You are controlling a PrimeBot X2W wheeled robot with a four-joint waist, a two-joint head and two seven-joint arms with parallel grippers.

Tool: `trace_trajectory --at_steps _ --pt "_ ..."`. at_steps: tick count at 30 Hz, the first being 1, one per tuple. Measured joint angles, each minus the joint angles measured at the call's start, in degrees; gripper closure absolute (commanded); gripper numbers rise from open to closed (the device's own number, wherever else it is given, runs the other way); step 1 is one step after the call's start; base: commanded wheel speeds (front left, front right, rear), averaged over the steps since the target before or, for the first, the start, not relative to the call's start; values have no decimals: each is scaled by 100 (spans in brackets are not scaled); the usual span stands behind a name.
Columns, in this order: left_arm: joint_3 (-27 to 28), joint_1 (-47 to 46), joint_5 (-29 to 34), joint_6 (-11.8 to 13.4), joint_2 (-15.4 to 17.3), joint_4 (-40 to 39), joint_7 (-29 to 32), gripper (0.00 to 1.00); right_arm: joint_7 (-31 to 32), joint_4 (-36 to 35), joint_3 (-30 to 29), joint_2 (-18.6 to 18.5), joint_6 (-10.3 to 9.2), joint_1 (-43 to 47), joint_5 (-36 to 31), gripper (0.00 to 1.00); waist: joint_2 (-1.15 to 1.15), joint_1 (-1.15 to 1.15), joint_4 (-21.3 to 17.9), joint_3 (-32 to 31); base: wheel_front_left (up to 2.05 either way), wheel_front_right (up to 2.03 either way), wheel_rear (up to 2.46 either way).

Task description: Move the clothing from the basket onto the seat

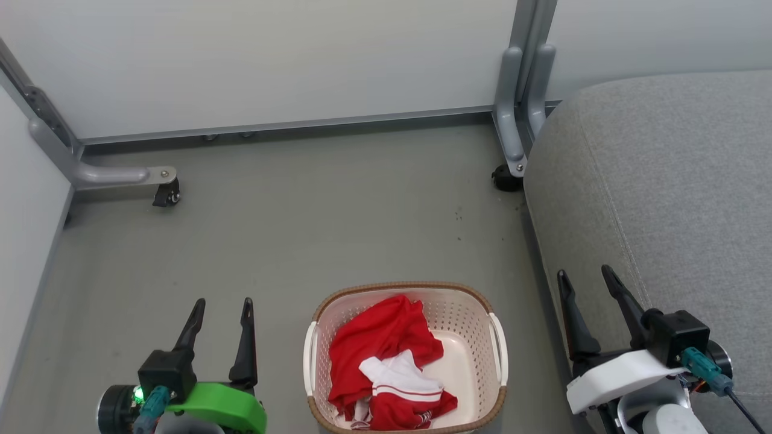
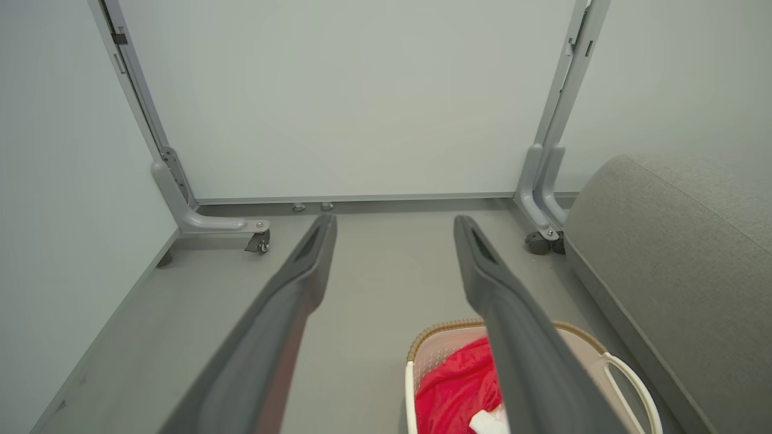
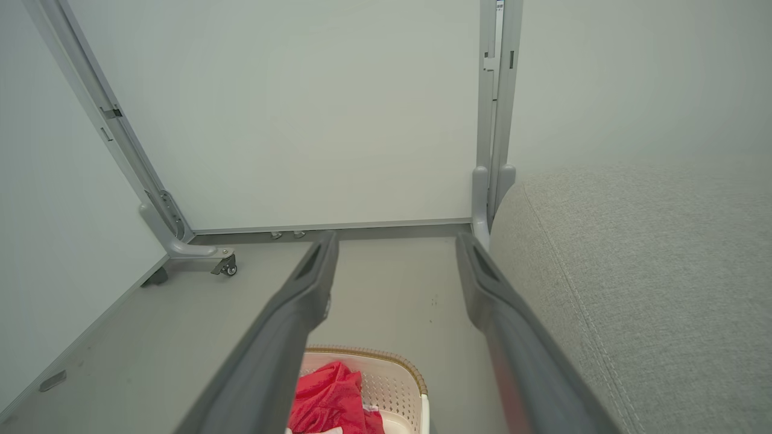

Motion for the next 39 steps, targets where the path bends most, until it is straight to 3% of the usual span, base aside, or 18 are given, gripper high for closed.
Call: trace_trajectory --at_steps 9,23,29,39 --pt "-846 -830 2 24 -1 676 -7 0 26 -256 12 -2 0 -436 -54 0 0 0 -56 520 0 0 0" --pt "-3012 -2749 -597 149 -13 2535 13 0 41 -870 74 -3 0 -1316 -158 0 0 1 -235 1919 0 0 0" --pt "-3879 -3286 -1091 142 -15 3275 381 0 0 -1038 122 -3 0 -1550 -166 0 0 1 -351 2608 0 0 0" --pt "-4775 -3830 -1753 76 -15 3863 994 0 -53 -1173 176 -7 0 -1778 -160 0 0 1 -537 3610 0 0 0"
